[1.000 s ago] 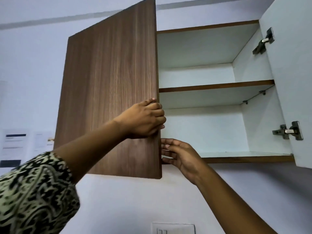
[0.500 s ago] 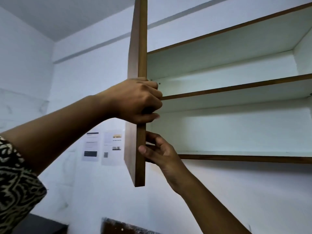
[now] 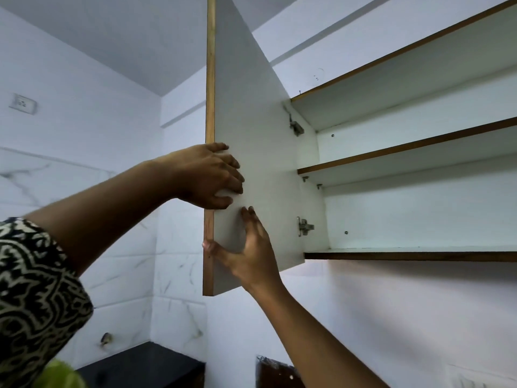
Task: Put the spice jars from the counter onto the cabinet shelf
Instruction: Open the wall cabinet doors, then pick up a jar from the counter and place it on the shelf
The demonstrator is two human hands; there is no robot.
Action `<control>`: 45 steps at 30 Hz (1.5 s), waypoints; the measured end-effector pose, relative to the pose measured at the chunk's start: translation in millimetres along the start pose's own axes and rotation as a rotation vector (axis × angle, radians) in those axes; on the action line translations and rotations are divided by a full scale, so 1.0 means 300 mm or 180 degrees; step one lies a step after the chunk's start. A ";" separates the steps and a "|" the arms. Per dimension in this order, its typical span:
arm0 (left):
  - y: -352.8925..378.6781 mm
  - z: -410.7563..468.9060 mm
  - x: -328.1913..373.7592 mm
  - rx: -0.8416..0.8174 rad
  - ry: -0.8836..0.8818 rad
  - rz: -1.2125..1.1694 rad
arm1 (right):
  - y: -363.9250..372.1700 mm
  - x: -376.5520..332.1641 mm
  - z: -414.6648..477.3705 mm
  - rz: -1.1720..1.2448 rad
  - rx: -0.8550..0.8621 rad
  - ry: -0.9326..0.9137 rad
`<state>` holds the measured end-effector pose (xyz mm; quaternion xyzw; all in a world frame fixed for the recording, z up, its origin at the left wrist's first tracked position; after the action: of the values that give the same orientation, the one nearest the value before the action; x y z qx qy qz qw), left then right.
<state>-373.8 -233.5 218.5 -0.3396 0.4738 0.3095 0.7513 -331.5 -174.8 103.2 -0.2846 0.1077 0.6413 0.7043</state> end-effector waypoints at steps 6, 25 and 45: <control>0.178 -0.049 -0.025 -0.0410 -0.0383 -0.0079 | 0.176 0.001 0.055 -0.0478 0.0294 0.0013; 0.316 -0.079 -0.008 -0.0378 -0.0863 0.0025 | 0.246 0.087 0.053 -0.0252 -0.0435 0.0452; 0.440 0.110 1.854 -0.1217 0.1044 -0.4316 | -0.237 1.172 -1.074 -0.1453 -0.1513 0.3022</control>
<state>-261.2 -50.9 -312.4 -0.7263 0.2031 -0.2021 0.6248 -140.0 -53.4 -322.4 -0.7076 0.2008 0.2817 0.6161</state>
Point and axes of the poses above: each hand's wrist, its own z-axis towards the middle knuckle, its own y-axis out of the palm, x = y × z, the point moved 8 cm from there along z, towards the middle knuckle, and after that the axes turned 3 degrees about y, right-handed, at the moved point
